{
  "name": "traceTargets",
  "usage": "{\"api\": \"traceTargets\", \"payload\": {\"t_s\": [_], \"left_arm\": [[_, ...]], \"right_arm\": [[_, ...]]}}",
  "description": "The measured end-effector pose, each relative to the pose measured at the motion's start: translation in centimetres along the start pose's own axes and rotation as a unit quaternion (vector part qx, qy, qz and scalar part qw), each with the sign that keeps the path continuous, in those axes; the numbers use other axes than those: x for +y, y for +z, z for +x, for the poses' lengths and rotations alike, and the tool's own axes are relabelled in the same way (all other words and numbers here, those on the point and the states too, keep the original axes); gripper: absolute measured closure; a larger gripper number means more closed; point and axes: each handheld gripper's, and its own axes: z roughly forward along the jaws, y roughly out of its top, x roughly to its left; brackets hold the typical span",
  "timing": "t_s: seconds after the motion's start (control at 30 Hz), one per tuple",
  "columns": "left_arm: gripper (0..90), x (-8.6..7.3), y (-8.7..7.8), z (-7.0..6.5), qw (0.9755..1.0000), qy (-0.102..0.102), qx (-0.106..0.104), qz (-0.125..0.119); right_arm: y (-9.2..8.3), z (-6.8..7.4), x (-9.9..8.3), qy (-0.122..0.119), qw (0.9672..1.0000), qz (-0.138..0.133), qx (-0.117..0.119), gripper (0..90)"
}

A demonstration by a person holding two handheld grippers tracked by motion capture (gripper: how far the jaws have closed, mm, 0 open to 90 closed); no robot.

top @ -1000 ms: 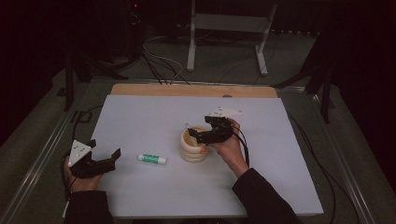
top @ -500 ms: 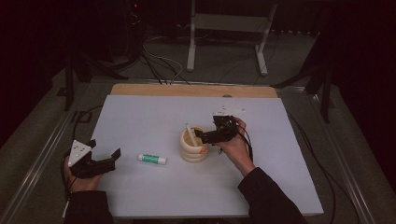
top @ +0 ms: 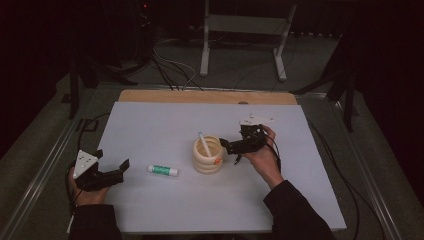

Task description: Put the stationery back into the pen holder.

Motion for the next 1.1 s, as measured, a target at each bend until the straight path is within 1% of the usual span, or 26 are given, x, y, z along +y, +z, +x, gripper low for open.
{"api": "traceTargets", "payload": {"t_s": [0.2, 0.27, 0.4, 0.57, 0.67, 0.77, 0.87, 1.0, 1.1], "left_arm": [[0.1, 0.0, -0.1, 0.0, 1.0000, 0.000, 0.001, 0.000], [0.1, 0.0, -0.1, 0.0, 1.0000, 0.000, 0.002, -0.001], [0.1, 0.0, -0.1, 0.0, 1.0000, 0.000, 0.002, -0.001], [0.1, 0.0, -0.2, 0.0, 1.0000, -0.002, 0.002, -0.002], [0.1, 0.0, -0.2, 0.0, 1.0000, -0.002, 0.001, 0.000], [0.1, 0.0, -0.2, 0.0, 1.0000, -0.002, 0.000, -0.001], [0.1, 0.0, -0.3, 0.0, 1.0000, -0.002, 0.001, -0.002], [0.1, 0.0, -0.2, 0.0, 1.0000, -0.001, -0.001, 0.000], [0.0, 0.0, -0.2, 0.0, 1.0000, -0.001, -0.002, 0.001]], "right_arm": [[-1.9, -1.7, -1.0, 0.006, 0.9997, -0.021, -0.010, 0.4], [-2.6, -2.2, -1.4, 0.005, 0.9995, -0.029, -0.013, 0.0], [-3.8, -3.1, -2.1, 0.007, 0.9991, -0.034, -0.024, 0.0], [-5.1, -4.2, -3.2, 0.015, 0.9984, -0.040, -0.037, 0.0], [-5.7, -4.6, -4.2, 0.014, 0.9982, -0.041, -0.042, 0.0], [-6.2, -5.1, -5.4, 0.025, 0.9978, -0.041, -0.046, 0.0], [-6.9, -5.6, -6.7, 0.037, 0.9969, -0.047, -0.050, 0.0], [-7.8, -6.0, -8.3, 0.044, 0.9960, -0.060, -0.049, 0.0], [-8.4, -6.3, -9.0, 0.054, 0.9942, -0.079, -0.051, 0.0]]}}
